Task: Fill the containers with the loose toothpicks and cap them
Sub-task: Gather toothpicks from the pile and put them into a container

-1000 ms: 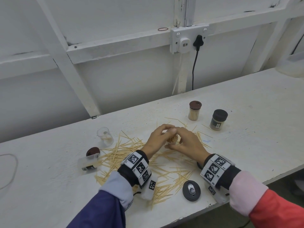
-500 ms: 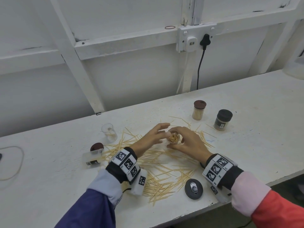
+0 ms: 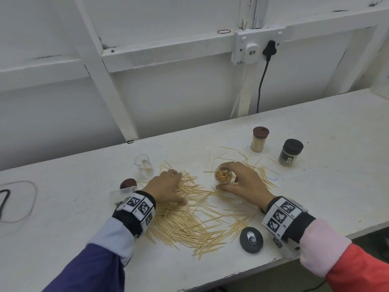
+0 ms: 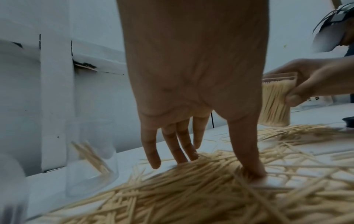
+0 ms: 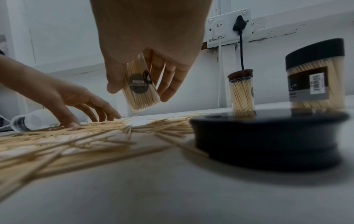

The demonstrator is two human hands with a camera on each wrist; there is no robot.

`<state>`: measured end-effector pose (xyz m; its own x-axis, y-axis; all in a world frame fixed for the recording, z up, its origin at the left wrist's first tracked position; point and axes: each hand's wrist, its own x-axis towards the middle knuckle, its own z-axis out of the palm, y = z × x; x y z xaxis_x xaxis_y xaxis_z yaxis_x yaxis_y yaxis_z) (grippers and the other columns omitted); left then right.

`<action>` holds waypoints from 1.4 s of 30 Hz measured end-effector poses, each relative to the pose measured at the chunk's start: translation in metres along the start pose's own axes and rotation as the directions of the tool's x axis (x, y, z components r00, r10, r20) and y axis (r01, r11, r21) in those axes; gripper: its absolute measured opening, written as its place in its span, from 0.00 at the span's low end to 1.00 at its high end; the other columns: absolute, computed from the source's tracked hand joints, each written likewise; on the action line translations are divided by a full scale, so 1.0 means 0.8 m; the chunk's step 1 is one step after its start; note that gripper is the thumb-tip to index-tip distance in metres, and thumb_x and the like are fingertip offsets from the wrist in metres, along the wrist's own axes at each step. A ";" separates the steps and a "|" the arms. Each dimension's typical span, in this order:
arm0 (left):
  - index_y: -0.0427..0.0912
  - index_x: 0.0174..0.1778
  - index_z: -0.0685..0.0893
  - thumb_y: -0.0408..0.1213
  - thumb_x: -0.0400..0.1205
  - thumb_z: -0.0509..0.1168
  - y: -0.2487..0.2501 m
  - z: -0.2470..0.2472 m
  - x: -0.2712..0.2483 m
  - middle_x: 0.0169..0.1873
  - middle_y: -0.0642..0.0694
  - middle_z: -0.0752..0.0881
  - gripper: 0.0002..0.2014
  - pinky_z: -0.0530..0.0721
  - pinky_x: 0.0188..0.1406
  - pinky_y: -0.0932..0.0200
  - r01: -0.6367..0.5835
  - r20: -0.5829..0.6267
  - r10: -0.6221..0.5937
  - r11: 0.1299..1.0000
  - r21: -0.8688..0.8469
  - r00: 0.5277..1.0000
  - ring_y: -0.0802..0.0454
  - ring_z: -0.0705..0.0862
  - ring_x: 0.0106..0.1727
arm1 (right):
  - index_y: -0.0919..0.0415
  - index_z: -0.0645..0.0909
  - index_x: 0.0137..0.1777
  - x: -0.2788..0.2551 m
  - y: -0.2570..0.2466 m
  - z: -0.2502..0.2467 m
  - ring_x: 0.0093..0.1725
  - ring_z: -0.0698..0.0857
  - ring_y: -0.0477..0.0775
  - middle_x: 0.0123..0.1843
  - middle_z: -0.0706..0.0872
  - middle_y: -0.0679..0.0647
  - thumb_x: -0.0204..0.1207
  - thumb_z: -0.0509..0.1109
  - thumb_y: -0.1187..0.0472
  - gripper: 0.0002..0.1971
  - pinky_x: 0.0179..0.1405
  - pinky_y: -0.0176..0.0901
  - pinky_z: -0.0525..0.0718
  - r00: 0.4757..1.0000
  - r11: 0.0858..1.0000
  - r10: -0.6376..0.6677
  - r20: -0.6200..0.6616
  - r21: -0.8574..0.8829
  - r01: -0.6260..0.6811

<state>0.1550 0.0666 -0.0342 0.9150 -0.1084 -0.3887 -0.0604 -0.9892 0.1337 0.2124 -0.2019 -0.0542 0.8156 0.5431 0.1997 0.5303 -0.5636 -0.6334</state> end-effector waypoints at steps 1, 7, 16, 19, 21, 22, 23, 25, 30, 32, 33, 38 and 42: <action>0.44 0.83 0.58 0.62 0.75 0.71 0.000 0.002 0.001 0.79 0.43 0.65 0.47 0.72 0.70 0.49 -0.006 -0.037 0.006 1.000 -0.012 0.999 0.45 0.67 0.76 | 0.47 0.78 0.66 -0.001 0.000 0.000 0.59 0.77 0.35 0.61 0.81 0.35 0.68 0.78 0.43 0.27 0.50 0.35 0.78 1.000 1.000 -0.002 0.004 -0.005 0.002; 0.46 0.70 0.77 0.47 0.76 0.72 0.003 0.003 0.007 0.60 0.49 0.77 0.26 0.79 0.58 0.53 -0.047 -0.062 0.039 0.991 -0.124 0.997 0.51 0.78 0.58 | 0.47 0.78 0.67 -0.002 -0.003 0.000 0.59 0.76 0.34 0.61 0.82 0.36 0.69 0.78 0.43 0.27 0.51 0.36 0.80 1.000 1.000 -0.001 0.019 -0.002 0.001; 0.51 0.58 0.85 0.55 0.78 0.69 0.006 0.006 0.006 0.68 0.55 0.73 0.16 0.67 0.60 0.54 -0.204 -0.213 0.224 0.973 0.110 0.951 0.52 0.71 0.66 | 0.48 0.78 0.67 -0.003 -0.007 -0.001 0.58 0.76 0.34 0.61 0.82 0.37 0.69 0.78 0.44 0.27 0.47 0.25 0.71 1.000 1.000 -0.004 0.023 -0.011 0.004; 0.51 0.61 0.83 0.57 0.81 0.65 0.015 0.008 0.008 0.65 0.54 0.77 0.18 0.63 0.67 0.53 -0.212 -0.215 0.257 0.955 0.209 0.942 0.53 0.71 0.67 | 0.49 0.78 0.67 -0.003 -0.007 -0.002 0.58 0.76 0.33 0.61 0.81 0.37 0.69 0.79 0.45 0.27 0.47 0.23 0.70 1.000 1.000 -0.003 0.022 -0.007 0.003; 0.49 0.62 0.83 0.53 0.84 0.61 0.022 0.011 0.009 0.62 0.53 0.81 0.16 0.63 0.67 0.55 -0.212 -0.239 0.278 0.940 0.268 0.931 0.52 0.73 0.66 | 0.49 0.78 0.67 -0.004 -0.006 -0.003 0.58 0.76 0.34 0.60 0.81 0.37 0.69 0.79 0.45 0.27 0.47 0.25 0.72 1.000 1.000 -0.004 0.024 -0.005 0.004; 0.49 0.62 0.82 0.50 0.85 0.60 0.025 0.012 0.009 0.61 0.53 0.82 0.15 0.63 0.66 0.55 -0.211 -0.250 0.288 0.932 0.293 0.925 0.52 0.74 0.65 | 0.49 0.79 0.67 -0.004 -0.006 -0.003 0.58 0.76 0.34 0.60 0.82 0.37 0.69 0.78 0.45 0.26 0.47 0.26 0.72 1.000 1.000 -0.007 0.023 -0.006 0.007; 0.48 0.62 0.82 0.49 0.86 0.59 0.027 0.013 0.009 0.60 0.52 0.83 0.14 0.63 0.66 0.56 -0.211 -0.252 0.295 0.926 0.312 0.922 0.51 0.74 0.65 | 0.49 0.79 0.66 -0.004 -0.006 -0.003 0.57 0.76 0.34 0.60 0.82 0.37 0.69 0.78 0.45 0.26 0.47 0.26 0.72 1.000 1.000 -0.011 0.023 -0.007 0.011; 0.47 0.61 0.83 0.47 0.86 0.59 0.029 0.013 0.010 0.58 0.52 0.84 0.13 0.63 0.67 0.55 -0.219 -0.233 0.308 0.914 0.343 0.923 0.50 0.75 0.64 | 0.49 0.79 0.66 -0.004 -0.005 -0.003 0.57 0.76 0.35 0.60 0.82 0.37 0.69 0.78 0.44 0.26 0.46 0.28 0.73 1.000 1.000 -0.015 0.020 -0.009 0.015; 0.45 0.59 0.84 0.43 0.85 0.61 0.026 0.013 0.012 0.56 0.51 0.86 0.11 0.64 0.71 0.50 -0.274 -0.210 0.368 0.886 0.374 0.906 0.47 0.77 0.63 | 0.49 0.78 0.67 -0.003 -0.004 -0.003 0.59 0.77 0.37 0.61 0.82 0.37 0.69 0.78 0.44 0.27 0.48 0.31 0.74 1.000 1.000 -0.021 0.014 -0.015 0.021; 0.44 0.60 0.85 0.39 0.85 0.63 0.022 0.016 0.012 0.56 0.49 0.87 0.11 0.66 0.71 0.48 -0.308 -0.222 0.401 0.881 0.360 0.889 0.45 0.79 0.62 | 0.49 0.78 0.67 -0.003 -0.004 -0.003 0.59 0.77 0.37 0.60 0.81 0.37 0.69 0.78 0.44 0.27 0.48 0.31 0.75 1.000 1.000 -0.021 0.013 -0.016 0.021; 0.43 0.60 0.86 0.37 0.85 0.63 0.020 0.017 0.012 0.55 0.48 0.87 0.11 0.67 0.71 0.47 -0.321 -0.233 0.411 0.882 0.344 0.881 0.44 0.79 0.62 | 0.49 0.78 0.67 -0.003 -0.004 -0.004 0.59 0.77 0.37 0.60 0.81 0.37 0.69 0.78 0.43 0.27 0.48 0.32 0.75 1.000 1.000 -0.021 0.012 -0.016 0.021; 0.43 0.61 0.83 0.44 0.89 0.56 0.019 0.015 0.009 0.55 0.49 0.85 0.14 0.64 0.67 0.54 -0.286 -0.276 0.324 0.943 0.167 0.905 0.48 0.76 0.60 | 0.48 0.78 0.67 -0.003 -0.003 -0.003 0.59 0.76 0.35 0.60 0.81 0.36 0.69 0.78 0.42 0.27 0.47 0.30 0.74 1.000 0.999 -0.024 0.012 -0.021 0.024; 0.41 0.46 0.83 0.41 0.89 0.55 0.023 0.010 0.009 0.42 0.49 0.86 0.14 0.70 0.59 0.53 -0.316 -0.315 0.286 0.947 -0.050 0.905 0.49 0.79 0.48 | 0.48 0.77 0.67 -0.002 -0.004 -0.003 0.58 0.76 0.35 0.60 0.80 0.36 0.69 0.78 0.42 0.27 0.47 0.30 0.74 1.000 1.000 -0.020 0.015 -0.016 0.020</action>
<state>0.1577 0.0470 -0.0417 0.9365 -0.3496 -0.0269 -0.3268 -0.8979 0.2949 0.2102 -0.2025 -0.0511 0.8013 0.5633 0.2014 0.5504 -0.5621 -0.6174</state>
